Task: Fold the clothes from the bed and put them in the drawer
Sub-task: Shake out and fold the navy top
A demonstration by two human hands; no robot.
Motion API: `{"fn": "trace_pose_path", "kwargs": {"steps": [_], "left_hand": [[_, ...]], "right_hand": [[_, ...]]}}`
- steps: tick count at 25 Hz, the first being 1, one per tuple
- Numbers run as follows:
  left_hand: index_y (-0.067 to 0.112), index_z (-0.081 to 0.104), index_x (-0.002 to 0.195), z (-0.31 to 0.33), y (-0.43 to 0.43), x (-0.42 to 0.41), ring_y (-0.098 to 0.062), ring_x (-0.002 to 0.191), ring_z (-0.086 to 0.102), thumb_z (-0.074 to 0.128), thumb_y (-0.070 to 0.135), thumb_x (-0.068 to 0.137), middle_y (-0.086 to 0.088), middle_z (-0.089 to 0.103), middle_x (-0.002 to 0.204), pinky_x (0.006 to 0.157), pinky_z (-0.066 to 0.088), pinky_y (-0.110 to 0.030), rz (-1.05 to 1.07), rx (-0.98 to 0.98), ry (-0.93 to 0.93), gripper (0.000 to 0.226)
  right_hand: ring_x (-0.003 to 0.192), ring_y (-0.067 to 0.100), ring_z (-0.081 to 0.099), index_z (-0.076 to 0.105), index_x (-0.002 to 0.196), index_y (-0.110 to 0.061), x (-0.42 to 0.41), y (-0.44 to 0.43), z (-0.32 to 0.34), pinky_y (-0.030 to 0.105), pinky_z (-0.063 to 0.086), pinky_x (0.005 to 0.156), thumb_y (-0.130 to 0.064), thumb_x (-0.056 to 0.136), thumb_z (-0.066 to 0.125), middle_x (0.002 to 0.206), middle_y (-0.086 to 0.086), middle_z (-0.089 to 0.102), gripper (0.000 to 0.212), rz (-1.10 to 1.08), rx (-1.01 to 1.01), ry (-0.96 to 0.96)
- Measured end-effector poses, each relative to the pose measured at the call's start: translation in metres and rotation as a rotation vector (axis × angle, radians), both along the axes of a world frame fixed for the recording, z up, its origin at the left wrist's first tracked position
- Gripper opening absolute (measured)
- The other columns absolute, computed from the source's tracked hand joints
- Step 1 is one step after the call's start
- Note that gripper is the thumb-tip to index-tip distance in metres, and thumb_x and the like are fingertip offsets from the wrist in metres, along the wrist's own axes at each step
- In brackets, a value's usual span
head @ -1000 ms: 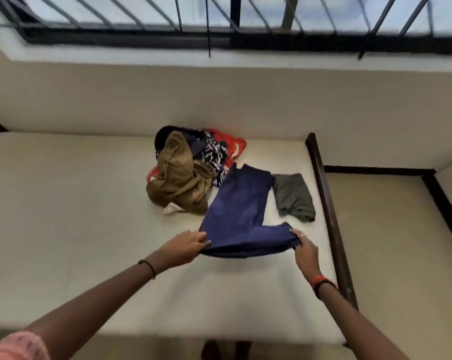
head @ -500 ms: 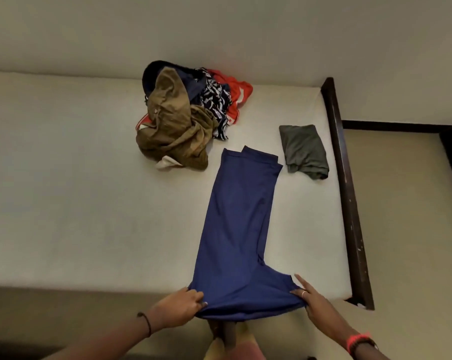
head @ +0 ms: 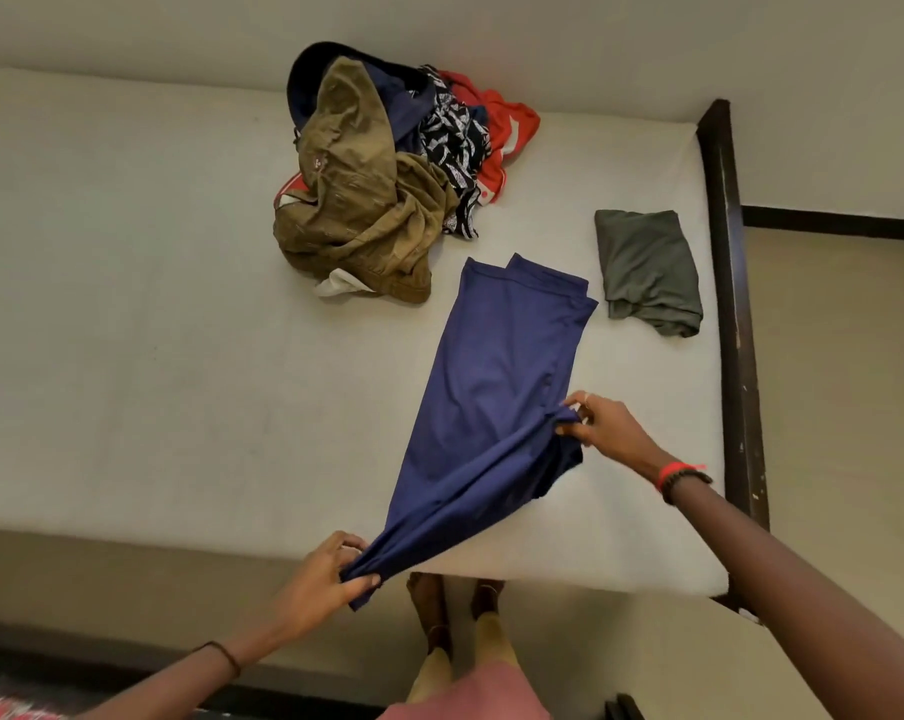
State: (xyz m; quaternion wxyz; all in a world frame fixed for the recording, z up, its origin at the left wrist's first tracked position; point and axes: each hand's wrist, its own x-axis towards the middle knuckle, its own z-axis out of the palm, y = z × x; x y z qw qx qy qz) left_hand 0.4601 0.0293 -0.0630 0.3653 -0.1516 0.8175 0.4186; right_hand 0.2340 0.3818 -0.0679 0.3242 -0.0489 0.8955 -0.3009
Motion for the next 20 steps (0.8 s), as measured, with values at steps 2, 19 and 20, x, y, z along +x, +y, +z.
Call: {"fn": "trace_pose_path", "kwargs": {"steps": [2, 19, 20], "left_hand": [[0.035, 0.056, 0.095, 0.006, -0.003, -0.010, 0.003, 0.082, 0.064, 0.070, 0.019, 0.085, 0.011, 0.065, 0.096, 0.070, 0.047, -0.010, 0.061, -0.015, 0.069, 0.023], [0.016, 0.062, 0.108, -0.002, -0.002, -0.115, -0.023, 0.086, 0.069, 0.062, 0.026, 0.091, -0.014, 0.071, 0.088, 0.074, 0.059, -0.035, 0.291, 0.115, -0.027, 0.020], [0.015, 0.062, 0.110, 0.000, 0.002, -0.122, -0.025, 0.090, 0.069, 0.061, 0.026, 0.091, -0.015, 0.071, 0.093, 0.077, 0.058, -0.037, 0.289, 0.130, -0.040, 0.022]], "right_hand": [[0.068, 0.020, 0.055, 0.060, 0.104, -0.009, -0.028, -0.019, -0.015, 0.030, 0.046, 0.068, -0.020, 0.083, 0.071, 0.080, 0.005, 0.057, 0.026, 0.038, 0.024, 0.026], [0.145, 0.018, 0.021, 0.009, 0.151, -0.007, 0.135, -0.182, -0.061, 0.043, 0.015, 0.119, -0.016, 0.091, 0.056, 0.157, 0.007, 0.021, 0.076, 0.341, -0.120, 0.155], [0.142, 0.017, 0.028, 0.019, 0.150, -0.008, 0.132, -0.183, -0.061, 0.041, 0.017, 0.119, -0.008, 0.091, 0.050, 0.153, 0.007, 0.032, 0.066, 0.264, -0.151, 0.169]]}}
